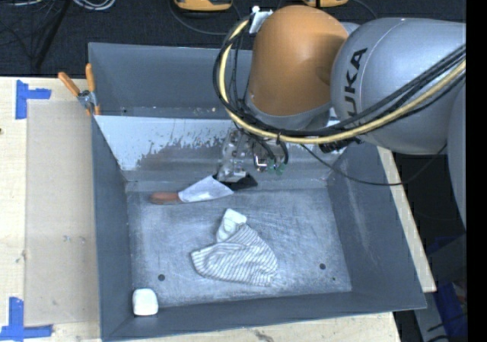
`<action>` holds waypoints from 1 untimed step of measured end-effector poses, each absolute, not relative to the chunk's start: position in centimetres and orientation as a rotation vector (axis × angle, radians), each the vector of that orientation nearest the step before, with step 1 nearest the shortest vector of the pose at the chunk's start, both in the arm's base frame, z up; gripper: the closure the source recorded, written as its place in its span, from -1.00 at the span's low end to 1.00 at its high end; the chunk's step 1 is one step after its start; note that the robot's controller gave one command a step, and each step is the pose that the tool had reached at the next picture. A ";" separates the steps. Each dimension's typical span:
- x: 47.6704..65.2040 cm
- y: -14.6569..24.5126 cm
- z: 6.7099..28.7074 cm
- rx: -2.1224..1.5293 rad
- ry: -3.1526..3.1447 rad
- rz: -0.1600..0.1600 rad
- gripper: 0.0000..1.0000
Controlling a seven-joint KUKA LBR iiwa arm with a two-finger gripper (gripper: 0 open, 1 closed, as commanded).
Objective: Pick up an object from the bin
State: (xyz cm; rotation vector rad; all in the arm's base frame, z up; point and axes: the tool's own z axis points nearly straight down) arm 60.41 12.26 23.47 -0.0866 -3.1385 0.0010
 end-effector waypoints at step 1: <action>58.1 11.6 20.4 0.118 -3.146 -0.001 1.00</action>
Offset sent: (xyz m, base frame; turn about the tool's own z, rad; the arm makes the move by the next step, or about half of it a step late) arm -0.0214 -0.0052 -0.0456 0.1831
